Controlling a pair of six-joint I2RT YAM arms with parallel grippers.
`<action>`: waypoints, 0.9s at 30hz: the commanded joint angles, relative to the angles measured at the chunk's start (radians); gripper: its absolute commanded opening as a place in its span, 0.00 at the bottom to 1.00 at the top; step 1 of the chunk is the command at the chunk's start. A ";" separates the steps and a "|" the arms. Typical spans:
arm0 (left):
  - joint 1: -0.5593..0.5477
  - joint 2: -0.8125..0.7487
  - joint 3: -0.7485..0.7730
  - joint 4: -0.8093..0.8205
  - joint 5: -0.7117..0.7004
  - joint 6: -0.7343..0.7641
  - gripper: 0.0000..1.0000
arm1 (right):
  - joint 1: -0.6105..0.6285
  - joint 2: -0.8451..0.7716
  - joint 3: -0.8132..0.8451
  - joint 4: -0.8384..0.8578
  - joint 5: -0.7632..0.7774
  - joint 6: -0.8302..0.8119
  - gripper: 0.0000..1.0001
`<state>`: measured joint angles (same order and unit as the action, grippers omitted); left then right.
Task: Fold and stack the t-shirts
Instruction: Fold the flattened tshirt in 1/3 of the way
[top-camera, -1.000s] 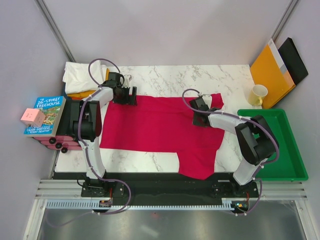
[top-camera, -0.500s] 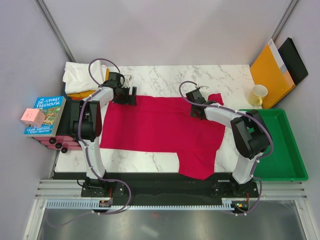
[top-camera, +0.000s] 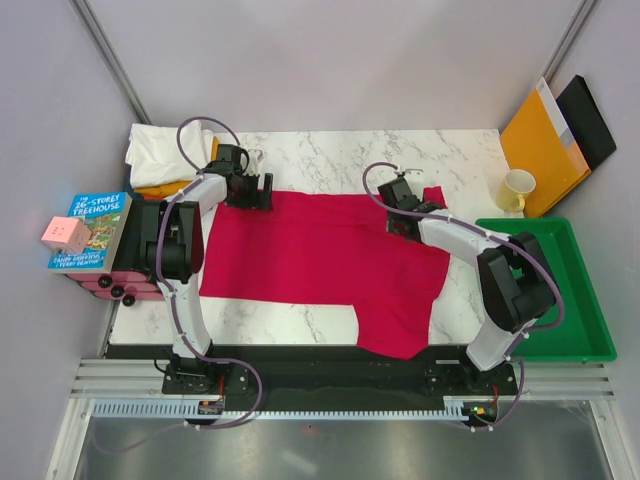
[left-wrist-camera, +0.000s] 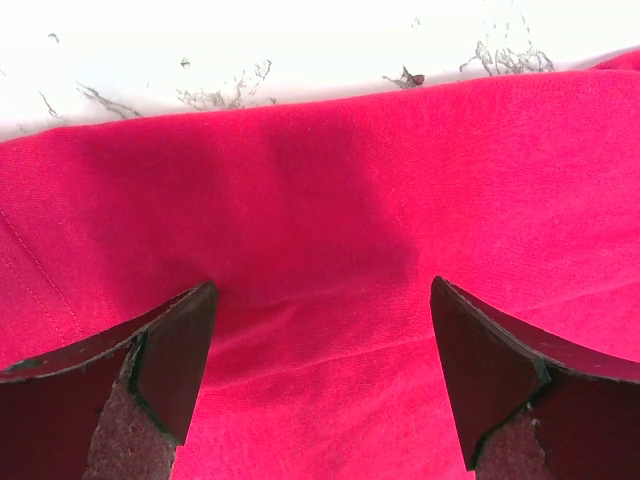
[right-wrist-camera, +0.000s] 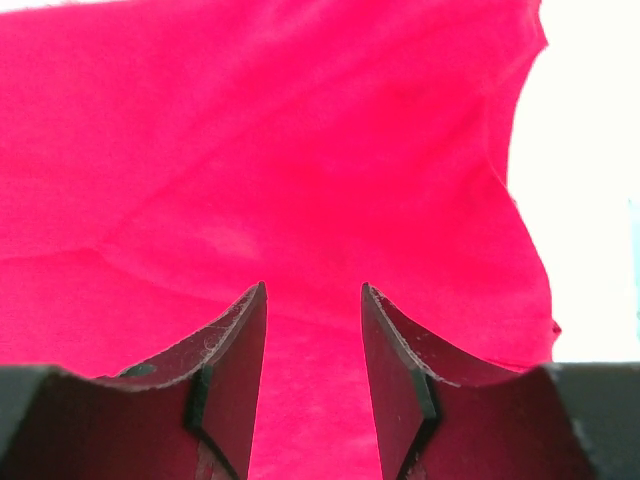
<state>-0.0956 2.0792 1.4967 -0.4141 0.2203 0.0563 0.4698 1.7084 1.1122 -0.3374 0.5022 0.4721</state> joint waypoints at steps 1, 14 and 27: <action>0.010 -0.011 0.030 -0.018 0.010 -0.010 0.94 | 0.003 0.000 -0.046 -0.023 0.036 -0.006 0.49; 0.010 -0.008 0.011 -0.029 -0.001 0.000 0.94 | 0.001 0.089 -0.046 0.009 0.021 0.005 0.45; 0.010 -0.007 0.010 -0.029 -0.001 0.002 0.94 | 0.001 0.083 -0.045 0.008 0.024 0.020 0.00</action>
<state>-0.0956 2.0792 1.4986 -0.4187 0.2199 0.0563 0.4706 1.8008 1.0565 -0.3237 0.5037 0.4866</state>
